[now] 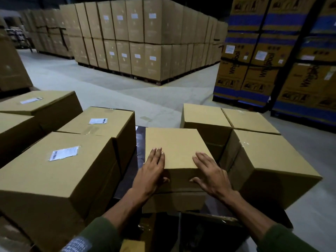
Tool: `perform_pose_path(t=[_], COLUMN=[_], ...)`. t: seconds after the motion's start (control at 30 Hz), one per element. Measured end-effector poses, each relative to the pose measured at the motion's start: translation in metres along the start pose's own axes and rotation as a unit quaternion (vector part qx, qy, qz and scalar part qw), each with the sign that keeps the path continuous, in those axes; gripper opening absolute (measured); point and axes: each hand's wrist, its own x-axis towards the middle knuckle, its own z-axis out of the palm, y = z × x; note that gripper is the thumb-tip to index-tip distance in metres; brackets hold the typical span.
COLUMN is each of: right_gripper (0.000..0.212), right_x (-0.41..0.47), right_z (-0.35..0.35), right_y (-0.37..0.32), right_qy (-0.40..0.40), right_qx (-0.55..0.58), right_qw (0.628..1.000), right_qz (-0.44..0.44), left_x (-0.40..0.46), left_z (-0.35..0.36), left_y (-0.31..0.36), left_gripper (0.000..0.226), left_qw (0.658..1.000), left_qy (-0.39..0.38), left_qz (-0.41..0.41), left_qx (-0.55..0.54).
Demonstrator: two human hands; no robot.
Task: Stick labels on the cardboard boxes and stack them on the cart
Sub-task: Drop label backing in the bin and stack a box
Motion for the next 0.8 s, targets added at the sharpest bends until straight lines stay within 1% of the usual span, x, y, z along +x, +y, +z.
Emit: perform_pose_path(t=[0.13, 0.3, 0.4, 0.47, 0.6, 0.8], right_gripper=[0.08, 0.08, 0.075, 0.076, 0.081, 0.081], right_x=[0.014, 0.052, 0.075, 0.088, 0.102, 0.112], right_z=[-0.012, -0.054, -0.087, -0.109, -0.145, -0.189], right_y=[-0.02, -0.041, -0.054, -0.056, -0.045, 0.002], right_qy=[0.055, 0.134, 0.169, 0.192, 0.22, 0.258], right_qx=[0.011, -0.009, -0.018, -0.023, -0.043, -0.074], right_qw=[0.998, 0.987, 0.979, 0.975, 0.969, 0.959], right_qz=[-0.037, -0.091, -0.11, -0.114, -0.106, -0.087], left_x=[-0.008, -0.013, -0.008, -0.001, 0.02, 0.075], left_z=[-0.031, -0.08, -0.116, -0.138, -0.168, -0.194], left_y=[-0.016, -0.036, -0.042, -0.042, -0.03, 0.004], left_gripper=[0.083, 0.082, 0.084, 0.084, 0.081, 0.08], left_qw=[0.999, 0.994, 0.987, 0.982, 0.974, 0.962], left_qy=[0.022, 0.093, 0.146, 0.175, 0.211, 0.25], left_qz=[0.004, 0.002, 0.01, 0.018, 0.041, 0.091], left_qx=[0.024, 0.055, 0.059, 0.061, 0.074, 0.06])
